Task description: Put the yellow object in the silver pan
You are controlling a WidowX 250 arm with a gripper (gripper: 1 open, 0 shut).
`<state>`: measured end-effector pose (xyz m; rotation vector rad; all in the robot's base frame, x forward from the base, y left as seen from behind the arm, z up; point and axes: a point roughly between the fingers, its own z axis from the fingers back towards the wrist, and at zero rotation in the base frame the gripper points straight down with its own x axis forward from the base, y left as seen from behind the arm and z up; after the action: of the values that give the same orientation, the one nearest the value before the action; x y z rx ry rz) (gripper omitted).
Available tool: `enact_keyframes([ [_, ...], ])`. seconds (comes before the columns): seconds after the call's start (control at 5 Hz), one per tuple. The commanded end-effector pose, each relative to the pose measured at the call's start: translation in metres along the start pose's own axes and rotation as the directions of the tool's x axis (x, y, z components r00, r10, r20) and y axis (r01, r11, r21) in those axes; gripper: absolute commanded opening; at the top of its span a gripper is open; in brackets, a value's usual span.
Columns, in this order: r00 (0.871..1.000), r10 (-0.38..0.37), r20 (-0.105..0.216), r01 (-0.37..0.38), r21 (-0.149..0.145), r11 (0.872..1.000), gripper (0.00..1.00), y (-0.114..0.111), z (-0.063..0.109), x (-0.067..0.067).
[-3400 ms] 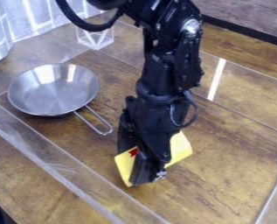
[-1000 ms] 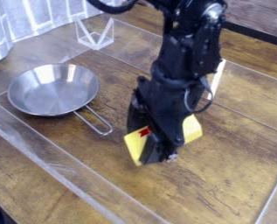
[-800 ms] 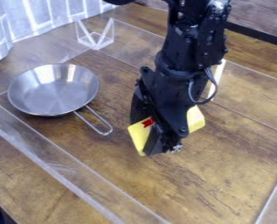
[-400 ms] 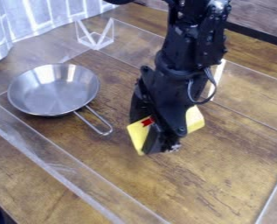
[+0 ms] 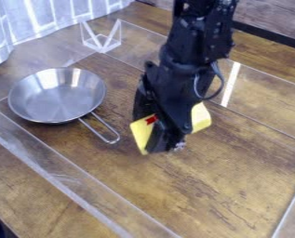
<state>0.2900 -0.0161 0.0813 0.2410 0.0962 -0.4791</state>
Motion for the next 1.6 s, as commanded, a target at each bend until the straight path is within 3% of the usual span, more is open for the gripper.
enact_keyframes([
  [0.0, 0.996, 0.048, 0.078, -0.051, 0.038, 0.998, 0.00, 0.022, 0.029, -0.001],
  [0.6, 0.989, 0.107, 0.098, -0.114, 0.072, 0.991, 0.00, 0.034, 0.041, -0.017],
  [1.4, 0.987, 0.082, 0.137, -0.095, 0.089, 0.992, 0.00, 0.041, 0.047, -0.017],
])
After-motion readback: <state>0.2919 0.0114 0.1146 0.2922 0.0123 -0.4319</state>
